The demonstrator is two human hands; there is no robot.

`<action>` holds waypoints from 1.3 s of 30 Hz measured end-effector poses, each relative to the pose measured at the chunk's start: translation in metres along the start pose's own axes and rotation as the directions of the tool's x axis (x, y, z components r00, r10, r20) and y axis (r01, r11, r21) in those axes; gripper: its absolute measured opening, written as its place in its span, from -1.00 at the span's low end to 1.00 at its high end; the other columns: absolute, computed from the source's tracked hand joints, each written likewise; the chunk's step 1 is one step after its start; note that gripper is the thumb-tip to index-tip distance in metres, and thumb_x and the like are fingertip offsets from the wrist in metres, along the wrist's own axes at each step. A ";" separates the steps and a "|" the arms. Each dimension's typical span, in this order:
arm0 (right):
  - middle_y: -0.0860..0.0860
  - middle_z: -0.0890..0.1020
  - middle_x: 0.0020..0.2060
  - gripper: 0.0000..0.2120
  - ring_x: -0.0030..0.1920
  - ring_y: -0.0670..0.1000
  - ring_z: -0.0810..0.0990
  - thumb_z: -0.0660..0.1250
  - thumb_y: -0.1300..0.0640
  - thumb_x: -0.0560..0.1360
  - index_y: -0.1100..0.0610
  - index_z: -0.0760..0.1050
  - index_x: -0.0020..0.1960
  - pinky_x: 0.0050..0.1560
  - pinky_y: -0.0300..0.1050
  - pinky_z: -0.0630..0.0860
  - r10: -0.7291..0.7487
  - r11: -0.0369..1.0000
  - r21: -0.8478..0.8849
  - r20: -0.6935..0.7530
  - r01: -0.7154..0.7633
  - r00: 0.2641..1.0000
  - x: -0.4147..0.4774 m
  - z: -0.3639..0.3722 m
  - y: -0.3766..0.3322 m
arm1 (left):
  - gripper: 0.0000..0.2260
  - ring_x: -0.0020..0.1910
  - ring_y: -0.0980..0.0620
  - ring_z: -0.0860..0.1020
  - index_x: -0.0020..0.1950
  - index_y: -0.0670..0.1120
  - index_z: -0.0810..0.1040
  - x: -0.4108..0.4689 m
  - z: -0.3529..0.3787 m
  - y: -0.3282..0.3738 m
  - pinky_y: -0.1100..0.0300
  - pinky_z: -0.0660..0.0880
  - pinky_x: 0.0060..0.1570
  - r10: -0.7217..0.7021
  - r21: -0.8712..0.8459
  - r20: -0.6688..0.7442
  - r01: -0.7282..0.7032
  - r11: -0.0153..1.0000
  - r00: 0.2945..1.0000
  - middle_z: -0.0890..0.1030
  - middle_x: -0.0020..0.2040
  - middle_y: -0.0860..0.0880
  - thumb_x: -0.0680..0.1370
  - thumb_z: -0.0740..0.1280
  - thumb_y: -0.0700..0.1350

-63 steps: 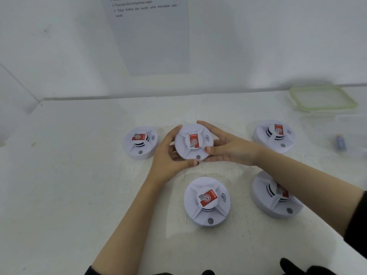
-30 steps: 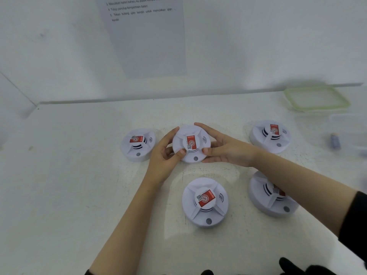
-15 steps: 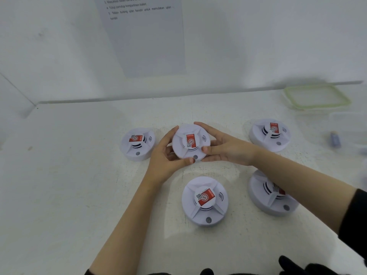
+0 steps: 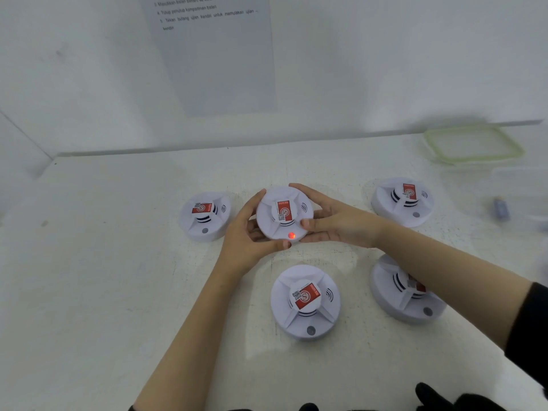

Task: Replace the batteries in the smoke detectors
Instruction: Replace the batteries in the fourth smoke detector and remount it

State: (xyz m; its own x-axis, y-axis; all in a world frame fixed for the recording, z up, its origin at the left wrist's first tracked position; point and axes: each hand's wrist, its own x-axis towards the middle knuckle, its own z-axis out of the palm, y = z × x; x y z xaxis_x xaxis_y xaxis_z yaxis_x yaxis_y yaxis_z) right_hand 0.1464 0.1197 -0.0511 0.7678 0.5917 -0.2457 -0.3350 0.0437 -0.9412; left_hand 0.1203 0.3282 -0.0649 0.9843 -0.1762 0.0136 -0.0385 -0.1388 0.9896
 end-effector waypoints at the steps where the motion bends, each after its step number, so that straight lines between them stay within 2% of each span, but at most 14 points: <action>1: 0.11 0.45 0.34 -0.34 0.24 0.11 0.53 0.25 0.34 0.53 -0.11 0.13 0.49 0.14 -0.03 0.55 -0.001 1.000 0.001 -0.002 0.001 1.000 0.000 0.000 0.000 | -0.19 0.06 0.26 0.60 0.43 -0.01 0.32 0.000 0.000 0.000 0.30 0.57 -0.06 -0.001 -0.002 -0.002 0.001 1.000 1.000 0.56 0.16 0.15 0.28 0.53 -0.43; 11: 0.10 0.45 0.33 -0.34 0.26 0.11 0.52 0.27 0.32 0.52 -0.11 0.12 0.49 0.17 -0.01 0.54 0.009 1.000 -0.022 -0.008 -0.010 1.000 0.000 0.000 0.000 | -0.10 0.13 0.21 0.58 0.48 -0.04 0.27 0.003 -0.002 -0.007 0.22 0.59 -0.02 0.001 0.018 0.023 -0.001 1.000 1.000 0.53 0.26 0.05 0.24 0.55 -0.43; 23: 0.13 0.45 0.33 -0.35 0.24 0.11 0.53 0.28 0.32 0.51 -0.09 0.15 0.48 0.16 0.00 0.54 0.021 0.999 -0.031 -0.019 -0.021 1.000 0.000 0.000 -0.002 | -0.14 0.14 0.18 0.58 0.45 0.01 0.31 0.004 -0.001 -0.010 0.18 0.59 0.00 0.017 0.044 0.010 -0.018 0.999 1.000 0.53 0.24 0.08 0.25 0.57 -0.38; 25: 0.14 0.46 0.32 -0.29 0.25 0.12 0.53 0.35 0.35 0.48 -0.08 0.15 0.48 0.18 0.04 0.53 0.033 0.998 -0.048 -0.001 -0.033 0.999 0.000 -0.001 -0.003 | -0.14 0.13 0.19 0.58 0.45 0.00 0.32 0.005 -0.002 -0.009 0.20 0.59 0.00 0.010 0.054 0.016 -0.011 0.998 1.000 0.54 0.25 0.05 0.24 0.59 -0.36; 27: 0.12 0.48 0.29 -0.20 0.26 0.12 0.52 0.38 0.41 0.39 -0.07 0.14 0.47 0.20 0.06 0.51 0.029 0.990 -0.141 0.021 -0.026 0.999 -0.003 -0.002 -0.006 | -0.14 0.13 0.20 0.58 0.44 -0.01 0.33 0.006 -0.002 -0.008 0.22 0.58 0.00 0.018 0.080 0.033 -0.020 0.997 0.999 0.55 0.25 0.04 0.22 0.61 -0.31; 30: -0.01 0.51 0.20 -0.22 0.20 -0.02 0.53 0.38 0.50 0.36 -0.08 0.21 0.38 0.17 -0.08 0.53 -0.038 0.924 -0.382 -0.042 0.019 0.998 -0.010 0.001 -0.016 | -0.18 0.13 0.17 0.58 0.42 -0.01 0.36 0.009 0.000 -0.004 0.23 0.58 -0.01 0.036 0.124 0.067 -0.045 0.991 0.997 0.56 0.23 0.06 0.23 0.63 -0.26; 32: -0.14 0.51 0.09 -0.27 0.04 -0.25 0.52 0.46 0.43 0.33 -0.09 0.27 0.30 0.03 -0.33 0.51 -0.121 0.803 -0.596 -0.118 0.027 0.986 -0.016 -0.001 -0.023 | -0.20 0.16 0.14 0.56 0.39 0.00 0.40 0.014 0.003 0.000 0.19 0.58 0.03 0.061 0.165 0.114 -0.080 0.983 0.992 0.57 0.22 0.08 0.21 0.64 -0.15; 33: -0.16 0.50 0.06 -0.29 -0.04 -0.31 0.50 0.50 0.37 0.31 -0.09 0.29 0.29 -0.06 -0.39 0.49 -0.150 0.727 -0.687 -0.151 0.005 0.977 -0.019 -0.004 -0.024 | -0.22 0.20 0.15 0.53 0.37 0.01 0.42 0.017 0.006 0.002 0.21 0.56 0.07 0.081 0.193 0.141 -0.107 0.975 0.987 0.57 0.22 0.10 0.19 0.63 -0.09; 35: -0.08 0.46 0.09 -0.24 -0.06 -0.21 0.48 0.55 0.21 0.28 -0.07 0.29 0.37 -0.14 -0.39 0.42 -0.153 0.616 -0.783 -0.230 -0.089 0.961 -0.025 -0.013 -0.024 | -0.25 0.19 0.25 0.51 0.33 0.01 0.46 0.024 0.013 0.007 0.36 0.48 0.08 0.106 0.229 0.178 -0.146 0.962 0.978 0.59 0.18 0.14 0.17 0.62 -0.05; 37: -0.03 0.39 0.14 -0.16 -0.06 -0.13 0.45 0.57 0.12 0.27 -0.06 0.22 0.44 -0.15 -0.37 0.38 -0.134 0.573 -0.800 -0.303 -0.176 0.944 -0.031 -0.021 -0.021 | -0.30 0.12 0.33 0.52 0.29 -0.01 0.49 0.031 0.022 0.010 0.48 0.40 0.02 0.128 0.245 0.226 -0.183 0.952 0.966 0.61 0.12 0.16 0.18 0.62 -0.10; 39: -0.03 0.36 0.13 -0.14 -0.06 -0.10 0.46 0.56 0.12 0.28 -0.02 0.20 0.46 -0.16 -0.40 0.35 -0.133 0.558 -0.802 -0.342 -0.214 0.930 -0.037 -0.026 -0.019 | -0.33 0.09 0.29 0.54 0.26 0.01 0.51 0.038 0.030 0.009 0.43 0.43 0.03 0.138 0.274 0.272 -0.214 0.938 0.952 0.63 0.08 0.15 0.18 0.62 -0.09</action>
State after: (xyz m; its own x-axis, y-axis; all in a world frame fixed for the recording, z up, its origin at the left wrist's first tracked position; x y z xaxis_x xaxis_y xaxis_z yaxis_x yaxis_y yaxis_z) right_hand 0.1389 0.0758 -0.0305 0.9455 0.2698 -0.1824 0.0863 -0.7476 -0.6586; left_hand 0.1526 0.2911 -0.0593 0.8849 -0.4524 0.1106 -0.2944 -0.3593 0.8855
